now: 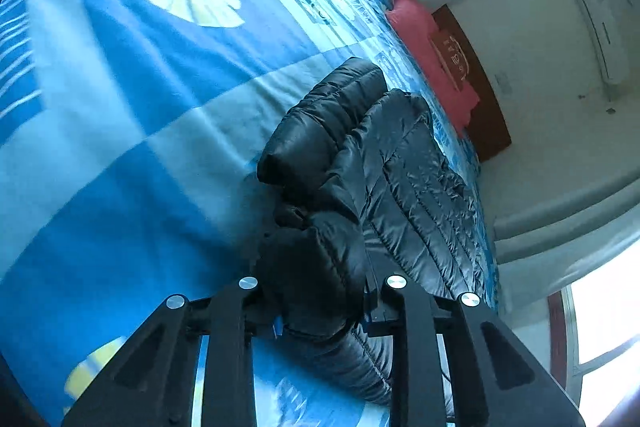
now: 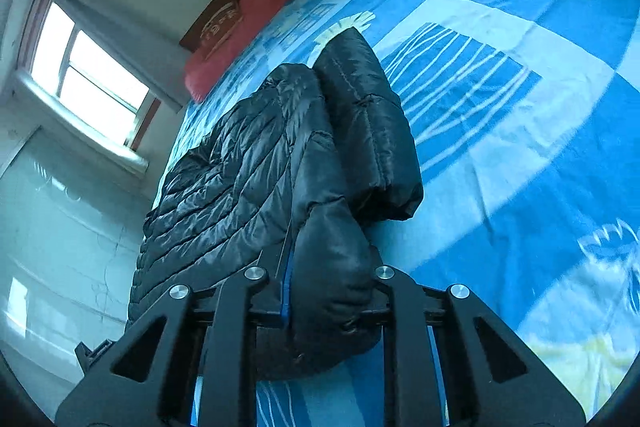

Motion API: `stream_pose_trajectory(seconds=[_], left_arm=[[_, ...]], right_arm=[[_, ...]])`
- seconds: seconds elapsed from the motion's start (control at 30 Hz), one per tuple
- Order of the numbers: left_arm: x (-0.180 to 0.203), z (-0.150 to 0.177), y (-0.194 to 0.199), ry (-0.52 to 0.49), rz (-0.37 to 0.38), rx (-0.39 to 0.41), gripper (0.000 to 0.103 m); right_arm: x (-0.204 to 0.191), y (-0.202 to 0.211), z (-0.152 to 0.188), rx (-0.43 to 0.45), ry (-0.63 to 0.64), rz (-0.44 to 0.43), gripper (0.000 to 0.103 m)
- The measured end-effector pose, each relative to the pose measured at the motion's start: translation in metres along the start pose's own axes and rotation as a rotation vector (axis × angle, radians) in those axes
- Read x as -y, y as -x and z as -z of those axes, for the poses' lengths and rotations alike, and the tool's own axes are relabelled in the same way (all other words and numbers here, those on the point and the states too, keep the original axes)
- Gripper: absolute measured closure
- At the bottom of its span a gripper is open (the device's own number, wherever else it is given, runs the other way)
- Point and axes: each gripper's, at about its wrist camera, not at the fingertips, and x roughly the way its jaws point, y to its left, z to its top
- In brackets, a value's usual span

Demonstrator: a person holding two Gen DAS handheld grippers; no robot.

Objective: Fold large clothes

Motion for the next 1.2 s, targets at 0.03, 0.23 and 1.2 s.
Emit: stream_pose_trajectory(seconds=[0.03, 0.23, 1.2], left_arm=[[-0.003, 0.003, 0.006, -0.007, -0.001, -0.005, 0.077], [-0.017, 0.021, 0.034, -0.006, -0.009, -0.019, 0.077], [-0.041, 0.043, 0.084, -0.071, -0.09, -0.045, 0.047]], right_arm=[[0.002, 0.005, 0.006, -0.008, -0.003, -0.003, 0.084], [0.01, 0.02, 0.026, -0.03, -0.039, -0.015, 0.084], [0.035, 0.074, 0.044, -0.042, -0.006, 0.088, 0.057]])
